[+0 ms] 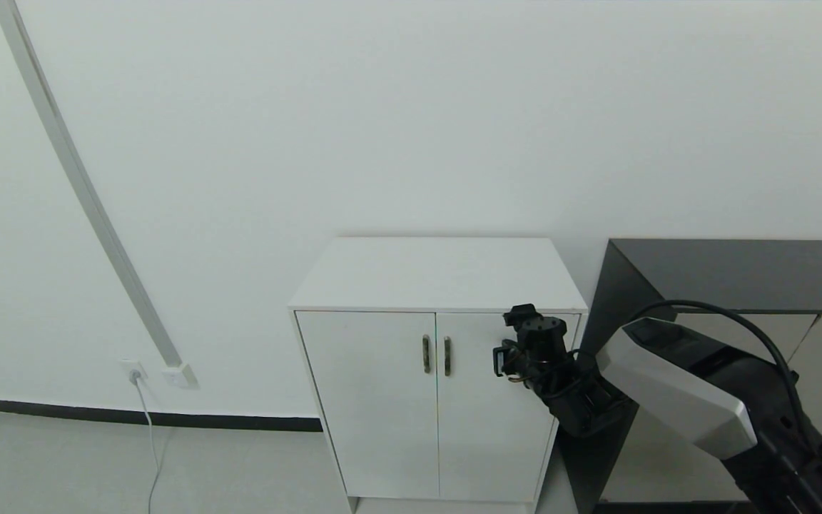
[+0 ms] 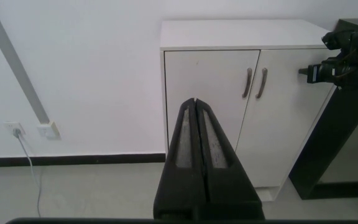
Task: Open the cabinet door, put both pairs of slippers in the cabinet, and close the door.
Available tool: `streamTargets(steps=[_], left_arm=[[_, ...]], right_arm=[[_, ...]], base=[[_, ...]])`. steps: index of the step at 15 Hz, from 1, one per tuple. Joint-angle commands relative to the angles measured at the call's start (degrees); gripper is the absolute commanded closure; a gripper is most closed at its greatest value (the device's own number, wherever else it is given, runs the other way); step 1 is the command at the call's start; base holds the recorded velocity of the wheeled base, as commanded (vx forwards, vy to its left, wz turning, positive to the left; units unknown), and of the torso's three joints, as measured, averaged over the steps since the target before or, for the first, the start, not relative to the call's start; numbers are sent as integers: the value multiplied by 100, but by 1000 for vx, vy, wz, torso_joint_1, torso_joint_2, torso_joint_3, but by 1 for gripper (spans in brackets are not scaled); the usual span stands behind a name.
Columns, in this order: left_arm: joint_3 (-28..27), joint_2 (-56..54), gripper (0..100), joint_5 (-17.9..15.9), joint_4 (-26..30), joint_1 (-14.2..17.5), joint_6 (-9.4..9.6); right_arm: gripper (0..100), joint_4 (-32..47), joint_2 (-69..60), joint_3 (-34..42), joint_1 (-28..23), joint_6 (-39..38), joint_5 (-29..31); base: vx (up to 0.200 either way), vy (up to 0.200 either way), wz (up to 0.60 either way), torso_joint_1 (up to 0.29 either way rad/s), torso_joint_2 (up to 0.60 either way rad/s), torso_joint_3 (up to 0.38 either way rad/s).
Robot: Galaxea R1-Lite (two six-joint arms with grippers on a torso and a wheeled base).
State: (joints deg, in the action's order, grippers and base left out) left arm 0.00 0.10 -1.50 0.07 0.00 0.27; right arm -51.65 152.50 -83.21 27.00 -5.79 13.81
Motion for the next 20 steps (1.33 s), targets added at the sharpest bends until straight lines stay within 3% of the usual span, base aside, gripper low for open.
streamTargets(steps=[1,20], left_arm=[[0,-1,100,1,-7,0,0],[0,-1,100,1,1,0,8]], right_arm=[[100,-3,25,-11,-2,-1,-1],[100,-38,7,-37,-28,17,7]], base=[[0,0,0,0,0,0],[0,0,0,0,0,0]])
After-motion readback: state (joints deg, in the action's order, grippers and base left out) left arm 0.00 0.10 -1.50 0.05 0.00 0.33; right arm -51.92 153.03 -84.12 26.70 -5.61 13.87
